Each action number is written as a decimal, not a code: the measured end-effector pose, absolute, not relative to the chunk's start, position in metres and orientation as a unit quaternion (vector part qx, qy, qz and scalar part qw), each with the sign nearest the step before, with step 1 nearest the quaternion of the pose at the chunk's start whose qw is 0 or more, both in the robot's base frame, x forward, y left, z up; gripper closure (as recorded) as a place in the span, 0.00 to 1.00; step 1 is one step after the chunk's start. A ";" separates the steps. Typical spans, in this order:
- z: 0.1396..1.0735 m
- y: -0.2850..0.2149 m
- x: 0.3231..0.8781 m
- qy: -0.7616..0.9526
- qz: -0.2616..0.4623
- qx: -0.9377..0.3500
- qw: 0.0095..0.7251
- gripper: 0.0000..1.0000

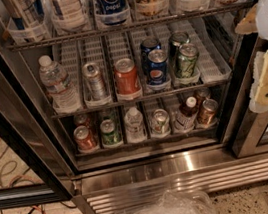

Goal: Pick orange can from top shelf of fridge

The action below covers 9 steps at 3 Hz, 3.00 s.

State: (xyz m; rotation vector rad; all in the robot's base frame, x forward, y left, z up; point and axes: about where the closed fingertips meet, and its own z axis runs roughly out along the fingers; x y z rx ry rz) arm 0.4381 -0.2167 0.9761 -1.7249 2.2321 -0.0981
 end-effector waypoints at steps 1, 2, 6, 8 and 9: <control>0.976 -0.217 0.438 0.781 -0.034 -0.603 0.159 0.00; 0.967 -0.195 0.448 0.791 0.000 -0.581 0.194 0.00; 0.949 -0.143 0.485 0.800 0.104 -0.510 0.298 0.00; 0.969 -0.123 0.461 0.824 0.097 -0.396 0.394 0.00; 0.976 -0.114 0.463 0.820 0.094 -0.345 0.447 0.00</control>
Offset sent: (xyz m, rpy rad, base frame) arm 0.0314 0.0621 -0.0275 0.3148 -0.0216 -0.1024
